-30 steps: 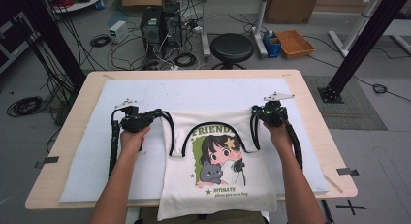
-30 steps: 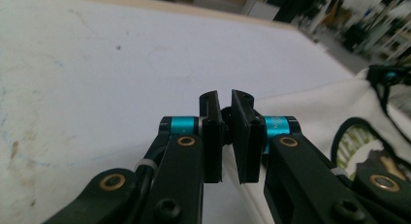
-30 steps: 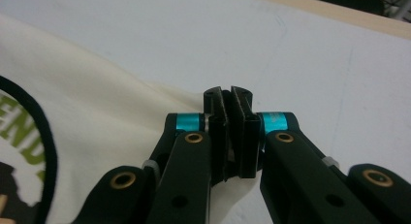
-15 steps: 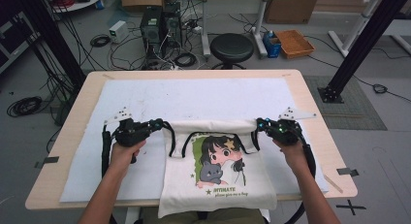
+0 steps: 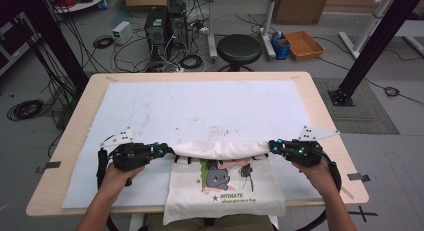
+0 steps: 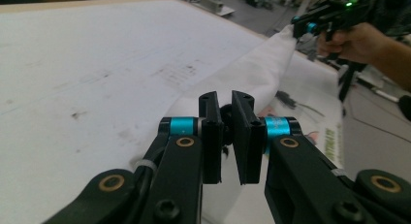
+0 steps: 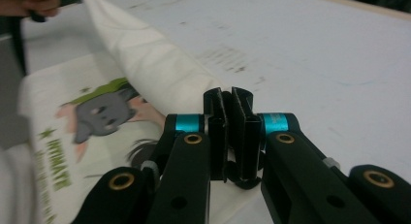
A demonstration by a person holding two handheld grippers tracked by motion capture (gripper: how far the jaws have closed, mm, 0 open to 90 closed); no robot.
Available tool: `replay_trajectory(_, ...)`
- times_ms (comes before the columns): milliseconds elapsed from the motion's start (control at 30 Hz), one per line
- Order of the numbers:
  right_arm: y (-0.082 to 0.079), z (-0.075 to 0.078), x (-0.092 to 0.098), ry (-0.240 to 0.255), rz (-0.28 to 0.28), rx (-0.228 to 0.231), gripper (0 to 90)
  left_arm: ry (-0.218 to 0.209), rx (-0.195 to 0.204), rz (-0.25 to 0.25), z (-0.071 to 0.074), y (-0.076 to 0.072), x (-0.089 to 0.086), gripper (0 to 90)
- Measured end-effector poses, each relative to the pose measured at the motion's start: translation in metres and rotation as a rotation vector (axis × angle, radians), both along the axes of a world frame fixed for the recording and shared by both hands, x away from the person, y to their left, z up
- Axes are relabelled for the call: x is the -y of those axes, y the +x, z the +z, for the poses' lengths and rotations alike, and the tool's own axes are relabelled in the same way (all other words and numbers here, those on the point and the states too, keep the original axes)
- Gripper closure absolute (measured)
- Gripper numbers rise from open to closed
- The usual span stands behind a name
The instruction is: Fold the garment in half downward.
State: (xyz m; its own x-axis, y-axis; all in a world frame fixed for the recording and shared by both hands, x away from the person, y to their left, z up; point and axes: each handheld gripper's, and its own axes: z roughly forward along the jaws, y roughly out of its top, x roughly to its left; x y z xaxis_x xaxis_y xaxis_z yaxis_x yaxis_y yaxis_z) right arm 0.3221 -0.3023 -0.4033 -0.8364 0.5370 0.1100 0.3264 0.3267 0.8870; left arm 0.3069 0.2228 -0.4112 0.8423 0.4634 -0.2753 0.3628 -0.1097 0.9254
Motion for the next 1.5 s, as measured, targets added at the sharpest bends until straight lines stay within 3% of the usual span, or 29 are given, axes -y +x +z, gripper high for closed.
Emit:
replay_trajectory(67, 0.001, 0.0, 0.003, 0.019, 0.063, -0.038, 80.7, -0.009, 0.008, 0.001, 0.0, 0.0, -0.001, 71.0)
replay_trajectory(100, 0.002, 0.0, 0.005, 0.03, 0.06, -0.041, 69.3, -0.002, 0.014, 0.04, 0.001, 0.0, -0.002, 62.2)
replay_trajectory(133, 0.003, -0.002, 0.007, 0.053, 0.042, -0.039, 59.4, -0.002, 0.014, 0.04, 0.001, 0.0, -0.002, 53.1)
replay_trajectory(167, 0.005, -0.003, 0.009, 0.073, 0.005, -0.045, 54.2, 0.008, 0.012, 0.121, 0.001, 0.003, -0.003, 44.8)
replay_trajectory(233, 0.01, -0.007, 0.011, 0.081, -0.07, -0.057, 43.4, 0.041, 0.028, 0.201, -0.001, 0.005, -0.005, 43.7)
replay_trajectory(300, 0.013, -0.01, 0.011, 0.065, -0.154, -0.061, 38.8, 0.087, 0.022, 0.257, -0.004, 0.009, -0.002, 43.3)
replay_trajectory(367, 0.018, -0.013, 0.009, 0.035, -0.244, -0.071, 32.9, 0.132, -0.014, 0.3, -0.008, 0.02, 0.003, 42.6)
replay_trajectory(400, 0.022, -0.014, 0.007, 0.025, -0.277, -0.074, 31.7, 0.132, -0.014, 0.3, -0.008, 0.02, 0.003, 40.8)
replay_trajectory(433, 0.025, -0.016, 0.004, 0.012, -0.31, -0.091, 31.7, 0.176, -0.064, 0.333, -0.012, 0.031, 0.011, 40.3)
replay_trajectory(467, 0.029, -0.017, 0.001, 0.003, -0.33, -0.106, 31.6, 0.207, -0.086, 0.348, -0.016, 0.036, 0.016, 40.3)
replay_trajectory(500, 0.033, -0.019, -0.002, -0.006, -0.335, -0.118, 31.7, 0.207, -0.086, 0.348, -0.016, 0.036, 0.016, 40.3)
replay_trajectory(533, 0.036, -0.021, -0.006, -0.025, -0.34, -0.136, 31.7, 0.247, -0.129, 0.345, -0.023, 0.046, 0.025, 40.1)
replay_trajectory(600, 0.039, -0.024, -0.01, -0.045, -0.345, -0.157, 31.8, 0.258, -0.151, 0.337, -0.026, 0.049, 0.03, 39.9)
replay_trajectory(633, 0.045, -0.031, -0.017, -0.097, -0.332, -0.193, 35.0, 0.303, -0.182, 0.316, -0.033, 0.054, 0.038, 39.9)
replay_trajectory(700, 0.049, -0.039, -0.022, -0.149, -0.319, -0.224, 40.1, 0.338, -0.207, 0.306, -0.038, 0.056, 0.041, 39.9)
replay_trajectory(767, 0.05, -0.045, -0.025, -0.178, -0.293, -0.235, 50.2, 0.349, -0.201, 0.303, -0.039, 0.055, 0.041, 40.0)
replay_trajectory(800, 0.049, -0.044, -0.024, -0.174, -0.269, -0.235, 66.1, 0.361, -0.197, 0.304, -0.038, 0.053, 0.042, 42.4)
replay_trajectory(867, 0.047, -0.042, -0.026, -0.182, -0.227, -0.225, 78.6, 0.421, -0.15, 0.305, -0.038, 0.05, 0.042, 66.7)
replay_trajectory(900, 0.046, -0.042, -0.027, -0.182, -0.218, -0.222, 80.2, 0.393, -0.182, 0.29, -0.037, 0.051, 0.04, 79.2)
replay_trajectory(1000, 0.046, -0.038, -0.029, -0.2, -0.232, -0.205, 83.6, 0.368, -0.182, 0.315, -0.035, 0.053, 0.039, 86.2)
replay_trajectory(1100, 0.056, -0.035, -0.026, -0.185, -0.272, -0.173, 84.5, 0.304, -0.178, 0.36, -0.03, 0.064, 0.035, 86.5)
replay_trajectory(1200, 0.072, -0.034, -0.028, -0.156, -0.33, -0.153, 84.6, 0.272, -0.166, 0.403, -0.022, 0.079, 0.033, 86.5)
replay_trajectory(1400, 0.103, -0.032, -0.038, -0.123, -0.41, -0.127, 84.0, 0.264, -0.109, 0.469, -0.009, 0.102, 0.032, 86.1)
replay_trajectory(1433, 0.105, -0.031, -0.039, -0.116, -0.423, -0.133, 81.3, 0.257, -0.102, 0.475, -0.009, 0.102, 0.032, 84.3)
replay_trajectory(1500, 0.106, -0.033, -0.039, -0.119, -0.446, -0.135, 64.1, 0.244, -0.09, 0.493, -0.01, 0.099, 0.03, 70.8)
